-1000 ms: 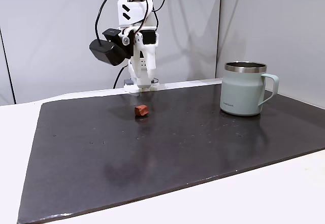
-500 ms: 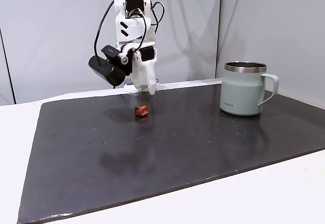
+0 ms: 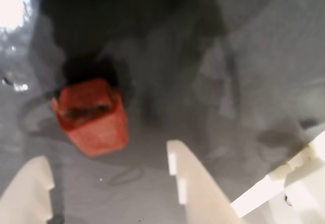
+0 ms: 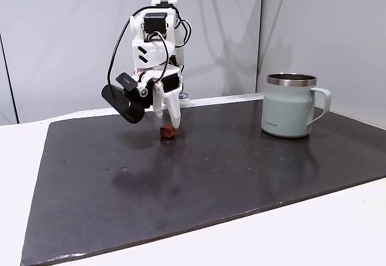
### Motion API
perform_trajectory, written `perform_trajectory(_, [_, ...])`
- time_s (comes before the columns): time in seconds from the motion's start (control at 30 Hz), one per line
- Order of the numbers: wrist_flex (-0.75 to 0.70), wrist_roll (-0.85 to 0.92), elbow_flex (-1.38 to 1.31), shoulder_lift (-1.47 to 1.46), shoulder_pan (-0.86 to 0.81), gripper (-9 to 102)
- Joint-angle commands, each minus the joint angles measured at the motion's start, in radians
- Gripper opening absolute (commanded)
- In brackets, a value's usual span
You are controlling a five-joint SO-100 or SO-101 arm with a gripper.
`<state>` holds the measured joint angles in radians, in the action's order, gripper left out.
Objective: Grasp a cube and put it in the cup.
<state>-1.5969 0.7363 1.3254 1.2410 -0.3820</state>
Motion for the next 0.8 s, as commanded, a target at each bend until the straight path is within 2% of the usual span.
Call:
perform_trajectory(0.0, [0.011, 0.009, -0.071, -0.006, -0.012, 25])
perform_trajectory(0.5, [0.048, -0.002, -0.092, -0.097, 0.003, 22])
perform_trajectory(0.77, [0.060, 0.002, -0.092, -0.110, -0.006, 16])
